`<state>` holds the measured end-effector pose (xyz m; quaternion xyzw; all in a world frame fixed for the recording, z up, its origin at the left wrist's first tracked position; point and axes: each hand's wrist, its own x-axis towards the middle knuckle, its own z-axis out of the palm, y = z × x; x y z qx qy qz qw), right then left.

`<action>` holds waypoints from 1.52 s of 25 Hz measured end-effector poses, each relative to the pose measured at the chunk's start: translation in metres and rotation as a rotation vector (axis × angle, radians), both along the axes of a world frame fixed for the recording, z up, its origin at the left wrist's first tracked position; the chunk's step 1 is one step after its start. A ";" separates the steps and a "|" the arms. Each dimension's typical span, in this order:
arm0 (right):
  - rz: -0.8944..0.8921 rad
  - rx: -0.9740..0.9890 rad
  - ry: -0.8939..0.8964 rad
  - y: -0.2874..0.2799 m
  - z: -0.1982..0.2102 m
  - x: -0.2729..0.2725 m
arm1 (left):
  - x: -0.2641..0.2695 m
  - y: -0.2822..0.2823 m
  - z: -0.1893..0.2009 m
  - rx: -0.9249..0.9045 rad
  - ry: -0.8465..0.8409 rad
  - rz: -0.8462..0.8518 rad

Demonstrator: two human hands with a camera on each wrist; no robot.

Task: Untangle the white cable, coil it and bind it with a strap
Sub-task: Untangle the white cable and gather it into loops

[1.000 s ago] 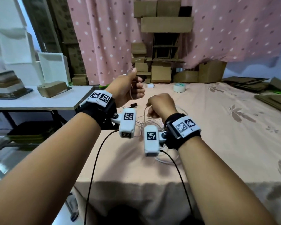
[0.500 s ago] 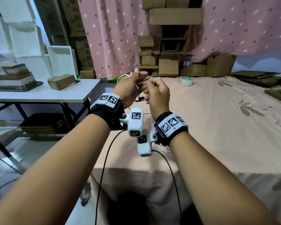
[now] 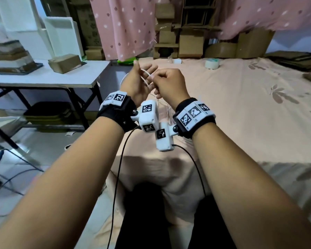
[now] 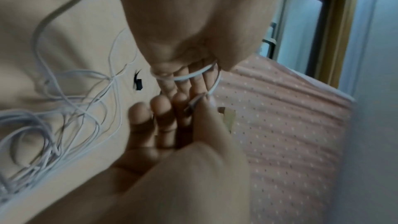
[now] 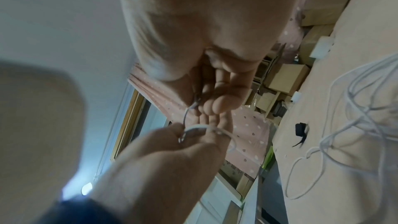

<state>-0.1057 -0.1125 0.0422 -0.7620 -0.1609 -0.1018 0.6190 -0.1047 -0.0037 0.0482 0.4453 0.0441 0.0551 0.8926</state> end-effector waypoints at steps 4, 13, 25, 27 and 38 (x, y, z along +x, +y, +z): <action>0.180 -0.034 0.107 -0.018 -0.027 -0.025 | -0.004 0.005 -0.025 -0.261 0.085 0.072; 0.181 0.033 0.322 -0.019 -0.063 -0.019 | -0.043 0.014 -0.057 -0.273 0.092 -0.423; 0.380 0.156 0.407 -0.024 -0.078 -0.021 | -0.076 0.018 -0.076 0.251 0.171 -0.259; 0.415 0.250 0.412 -0.023 -0.073 -0.022 | -0.071 0.018 -0.078 0.337 0.208 -0.048; 0.407 0.420 0.447 -0.030 -0.076 -0.023 | -0.058 0.019 -0.070 0.701 0.291 0.105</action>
